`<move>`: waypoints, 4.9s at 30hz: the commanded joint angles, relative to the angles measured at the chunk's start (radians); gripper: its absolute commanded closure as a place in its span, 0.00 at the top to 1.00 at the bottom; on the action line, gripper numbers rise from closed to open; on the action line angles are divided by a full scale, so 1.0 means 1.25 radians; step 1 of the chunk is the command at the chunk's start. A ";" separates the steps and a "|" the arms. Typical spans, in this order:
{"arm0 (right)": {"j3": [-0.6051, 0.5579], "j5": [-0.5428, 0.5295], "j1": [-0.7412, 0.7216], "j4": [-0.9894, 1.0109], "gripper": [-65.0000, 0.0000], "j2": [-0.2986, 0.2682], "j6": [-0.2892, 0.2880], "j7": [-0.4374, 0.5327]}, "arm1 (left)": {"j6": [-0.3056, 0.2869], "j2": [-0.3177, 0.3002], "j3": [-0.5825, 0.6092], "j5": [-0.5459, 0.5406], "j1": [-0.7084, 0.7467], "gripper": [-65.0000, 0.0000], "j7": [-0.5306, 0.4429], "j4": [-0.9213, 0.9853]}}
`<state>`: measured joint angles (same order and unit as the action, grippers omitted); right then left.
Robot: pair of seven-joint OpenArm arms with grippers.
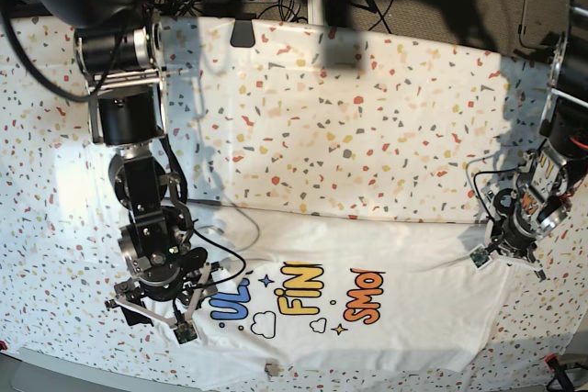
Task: Fold the T-shirt properly
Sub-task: 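Pull the grasped shoulders across the shirt toward the hem, then release the shirt and regrasp its edge with both grippers, then drag the held shirt edge back toward the robot with both grippers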
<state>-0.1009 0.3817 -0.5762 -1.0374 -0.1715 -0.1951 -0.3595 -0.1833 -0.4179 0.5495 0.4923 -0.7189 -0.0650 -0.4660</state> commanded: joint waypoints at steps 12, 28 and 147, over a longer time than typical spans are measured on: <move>0.002 0.000 -0.031 -0.013 0.70 -0.005 0.008 -0.019 | 0.129 -0.010 -0.006 0.003 -0.070 0.39 -0.050 -0.009; -0.011 -0.158 -0.031 -0.013 0.70 -0.064 -0.316 -0.018 | 0.123 -0.009 -0.005 -0.032 -0.067 0.39 -0.051 -0.009; -0.404 -0.228 0.328 -0.413 0.00 -0.453 -0.128 -0.358 | -0.010 -0.280 0.153 -0.067 0.383 0.00 0.407 -0.661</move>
<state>-0.6170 0.0753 -0.1493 -1.5467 -0.7113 -0.3695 -0.7666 -0.2035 -0.7448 0.7525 0.4038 -0.2287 0.4141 -1.2884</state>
